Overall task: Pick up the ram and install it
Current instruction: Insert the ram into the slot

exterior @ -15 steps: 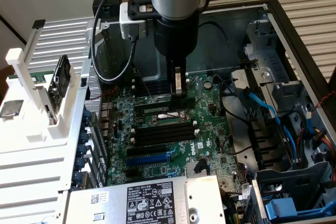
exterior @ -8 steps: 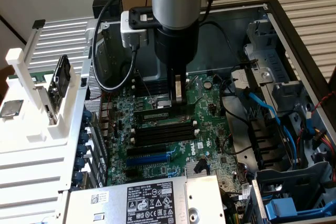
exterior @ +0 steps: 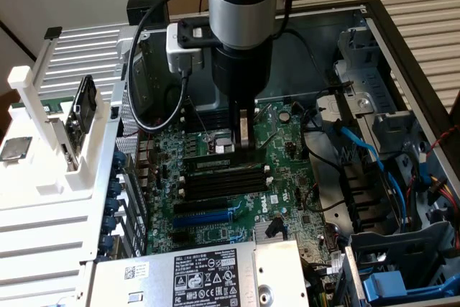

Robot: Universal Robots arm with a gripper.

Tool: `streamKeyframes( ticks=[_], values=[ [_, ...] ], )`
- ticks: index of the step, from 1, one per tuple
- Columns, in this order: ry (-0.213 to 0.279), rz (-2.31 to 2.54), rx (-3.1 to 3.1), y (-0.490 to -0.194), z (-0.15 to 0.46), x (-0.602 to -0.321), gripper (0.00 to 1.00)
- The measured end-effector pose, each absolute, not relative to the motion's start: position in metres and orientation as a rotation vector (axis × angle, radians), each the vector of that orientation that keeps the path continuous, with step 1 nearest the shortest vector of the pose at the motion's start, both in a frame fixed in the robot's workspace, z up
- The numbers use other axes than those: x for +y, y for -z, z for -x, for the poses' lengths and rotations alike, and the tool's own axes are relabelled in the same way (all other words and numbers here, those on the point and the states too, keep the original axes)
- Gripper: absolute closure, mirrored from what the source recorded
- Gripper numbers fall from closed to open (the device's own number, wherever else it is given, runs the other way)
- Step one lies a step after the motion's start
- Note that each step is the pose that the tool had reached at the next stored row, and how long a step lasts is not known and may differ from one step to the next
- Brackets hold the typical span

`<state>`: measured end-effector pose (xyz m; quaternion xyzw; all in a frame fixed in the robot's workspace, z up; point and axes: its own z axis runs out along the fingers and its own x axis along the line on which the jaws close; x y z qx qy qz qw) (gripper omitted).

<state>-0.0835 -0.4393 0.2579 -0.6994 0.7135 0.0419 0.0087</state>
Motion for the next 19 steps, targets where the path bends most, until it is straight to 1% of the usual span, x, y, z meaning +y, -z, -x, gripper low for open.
streamKeyframes(
  ticks=[5, 8, 19],
  values=[
    [-0.132, 2.186, 2.231, -0.2570, 0.0835, -0.4406, 0.88],
    [-0.118, 2.193, 2.239, -0.2559, 0.0835, -0.4407, 0.88],
    [-0.118, 2.193, 2.238, -0.2478, 0.0835, -0.4438, 0.88]
  ],
)
